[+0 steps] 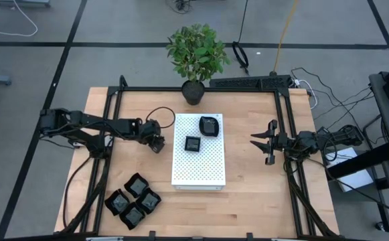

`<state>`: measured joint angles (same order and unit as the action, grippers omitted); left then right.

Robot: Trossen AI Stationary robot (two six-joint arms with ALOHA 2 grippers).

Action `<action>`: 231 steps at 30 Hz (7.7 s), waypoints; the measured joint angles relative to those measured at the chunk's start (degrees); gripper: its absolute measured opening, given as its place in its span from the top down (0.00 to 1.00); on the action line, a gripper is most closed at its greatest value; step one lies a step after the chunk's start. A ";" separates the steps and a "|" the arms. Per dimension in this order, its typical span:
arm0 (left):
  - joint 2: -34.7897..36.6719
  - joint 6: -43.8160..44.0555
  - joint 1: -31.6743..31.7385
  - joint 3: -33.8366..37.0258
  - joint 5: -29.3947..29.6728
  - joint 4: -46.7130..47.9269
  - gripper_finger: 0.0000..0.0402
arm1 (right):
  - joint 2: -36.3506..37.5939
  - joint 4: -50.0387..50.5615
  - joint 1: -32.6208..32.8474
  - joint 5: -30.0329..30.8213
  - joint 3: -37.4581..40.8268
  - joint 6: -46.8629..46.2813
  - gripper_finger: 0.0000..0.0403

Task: Pick & Place Mini shaped plates
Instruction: Stack the black square plate on top of the the black square plate on the shelf, then adjust the black square plate, then put the black distorted square plate on the shelf

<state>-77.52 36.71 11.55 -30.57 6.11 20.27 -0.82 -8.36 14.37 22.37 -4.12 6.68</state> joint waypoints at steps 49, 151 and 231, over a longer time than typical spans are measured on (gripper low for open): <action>17.03 5.56 -0.54 -16.75 15.01 22.52 0.99 | -0.02 0.02 -0.02 -0.02 0.00 0.02 0.75; -15.77 -12.31 -32.79 -27.15 22.47 -25.40 0.99 | -0.23 -0.02 -0.01 0.00 0.00 0.01 0.75; -1.95 69.76 -45.13 -11.97 -6.46 34.54 0.52 | -0.28 0.00 -0.02 0.00 0.00 0.02 0.75</action>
<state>-79.46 106.48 -33.58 -42.53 -0.36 54.81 -1.10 -8.36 14.35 22.37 -4.12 6.70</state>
